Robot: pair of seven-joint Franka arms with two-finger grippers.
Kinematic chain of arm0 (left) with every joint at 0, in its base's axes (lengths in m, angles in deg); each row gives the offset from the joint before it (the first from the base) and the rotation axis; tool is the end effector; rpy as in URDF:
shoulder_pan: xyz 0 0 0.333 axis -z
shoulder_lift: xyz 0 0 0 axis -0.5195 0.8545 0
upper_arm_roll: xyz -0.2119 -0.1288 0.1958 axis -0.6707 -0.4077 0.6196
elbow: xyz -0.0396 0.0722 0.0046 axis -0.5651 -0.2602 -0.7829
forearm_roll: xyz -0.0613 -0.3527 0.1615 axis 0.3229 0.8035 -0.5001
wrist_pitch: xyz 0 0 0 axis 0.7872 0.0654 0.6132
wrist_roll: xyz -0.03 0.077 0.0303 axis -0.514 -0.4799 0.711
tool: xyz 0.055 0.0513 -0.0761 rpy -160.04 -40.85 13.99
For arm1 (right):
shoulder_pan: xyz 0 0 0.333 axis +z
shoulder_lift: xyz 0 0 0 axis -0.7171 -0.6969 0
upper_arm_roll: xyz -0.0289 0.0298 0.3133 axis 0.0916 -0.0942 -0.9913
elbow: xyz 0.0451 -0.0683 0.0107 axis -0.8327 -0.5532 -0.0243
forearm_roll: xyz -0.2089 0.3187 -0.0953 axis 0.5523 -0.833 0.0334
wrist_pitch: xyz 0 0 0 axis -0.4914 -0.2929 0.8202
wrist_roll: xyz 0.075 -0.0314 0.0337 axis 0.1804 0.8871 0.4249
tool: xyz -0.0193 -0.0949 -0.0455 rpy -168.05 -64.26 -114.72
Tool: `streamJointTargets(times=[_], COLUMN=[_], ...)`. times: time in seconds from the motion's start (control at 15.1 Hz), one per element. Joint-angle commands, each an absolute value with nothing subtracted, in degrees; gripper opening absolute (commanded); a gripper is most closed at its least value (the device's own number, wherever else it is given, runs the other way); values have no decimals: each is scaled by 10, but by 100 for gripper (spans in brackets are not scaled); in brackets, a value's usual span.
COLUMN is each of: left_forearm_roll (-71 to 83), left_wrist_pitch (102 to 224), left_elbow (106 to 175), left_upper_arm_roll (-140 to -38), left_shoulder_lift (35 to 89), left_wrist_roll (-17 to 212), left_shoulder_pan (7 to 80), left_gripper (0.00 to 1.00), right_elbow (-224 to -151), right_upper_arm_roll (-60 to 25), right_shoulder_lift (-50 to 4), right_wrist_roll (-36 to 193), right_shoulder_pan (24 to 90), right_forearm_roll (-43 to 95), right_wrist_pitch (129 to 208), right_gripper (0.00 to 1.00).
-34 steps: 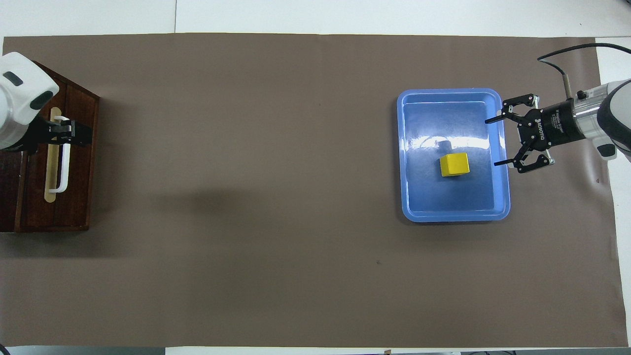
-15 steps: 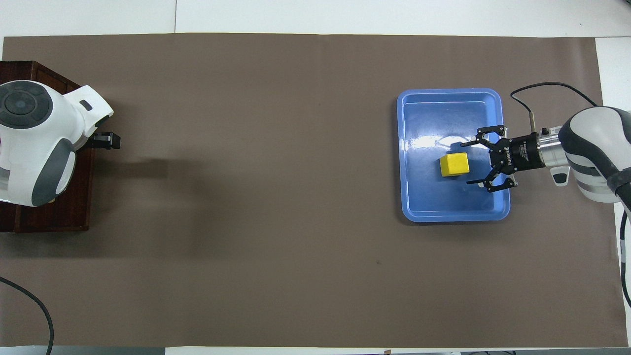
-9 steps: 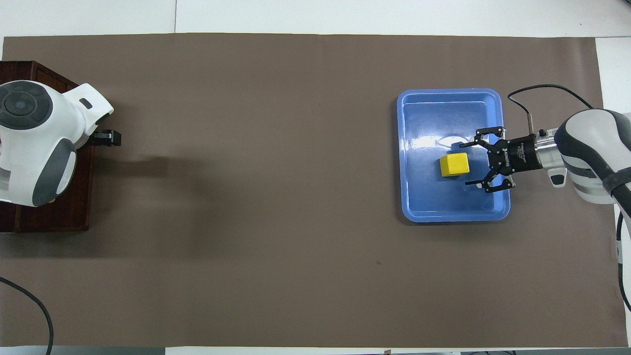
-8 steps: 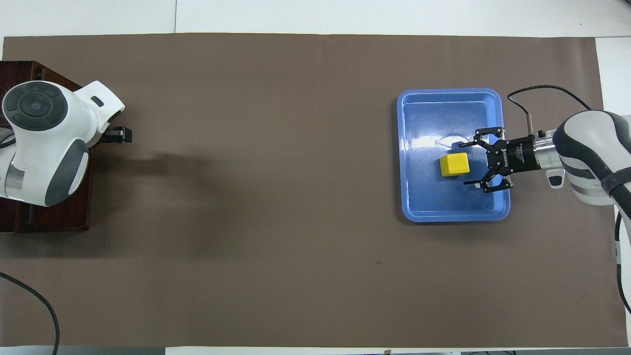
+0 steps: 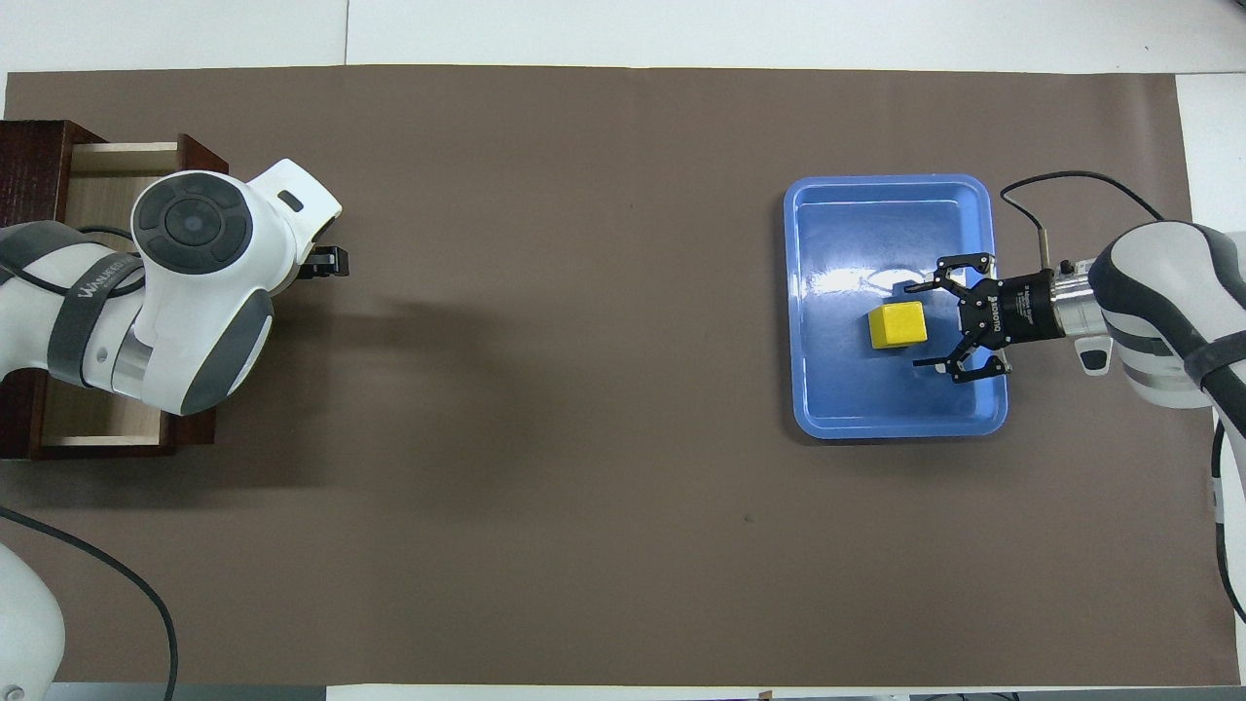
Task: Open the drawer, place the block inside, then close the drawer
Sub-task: 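Close the right gripper on the yellow block while the left gripper releases the handle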
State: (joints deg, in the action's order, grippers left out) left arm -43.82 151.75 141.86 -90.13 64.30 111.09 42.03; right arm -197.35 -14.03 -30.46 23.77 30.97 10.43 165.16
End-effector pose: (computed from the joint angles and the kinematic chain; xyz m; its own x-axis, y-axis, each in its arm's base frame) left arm 0.5957 -0.1432 0.3844 0.9831 -0.0252 0.1814 0.0262 -0.9609 -0.2755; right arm 0.5789 -0.0727 0.2571 0.0521 -0.7151 -0.6971 -0.9982 -0.0586 -0.0144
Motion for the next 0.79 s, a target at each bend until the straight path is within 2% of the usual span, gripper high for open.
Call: streamJointTargets(times=[0.0,0.13,0.33,0.53,0.66,0.73], left_forearm_roll=[-417,-417,-417,-398,-376,-359], left_wrist_pitch=[1519,1517,1496,1417,1369,1346], left_elbow=[1420,1420,1411,1343,1303,1285], left_upper_arm_roll=[-899,-899,-898,-898,-898,-898], left_shoulder_lift=[643,642,643,652,652,652], left_wrist_roll=[1140,1141,1141,1139,1140,1141], left_shoulder_pan=[447,453,449,447,446,446], left_gripper=[100,100,100,100,100,100], right_elbow=[-1993,-1993,-1993,-1993,-1992,-1991], right_upper_arm_roll=[-143,-143,-143,-143,-143,-144], right_shoulder_lift=[-290,-290,-290,-289,-289,-289], right_wrist_roll=[257,257,270,278,278,280], right_shoulder_pan=[308,308,307,307,307,307], right_forearm_roll=[88,88,87,86,85,85], right_wrist_pitch=[1667,1666,1664,1662,1659,1657], right_gripper=[96,91,70,51,21,0])
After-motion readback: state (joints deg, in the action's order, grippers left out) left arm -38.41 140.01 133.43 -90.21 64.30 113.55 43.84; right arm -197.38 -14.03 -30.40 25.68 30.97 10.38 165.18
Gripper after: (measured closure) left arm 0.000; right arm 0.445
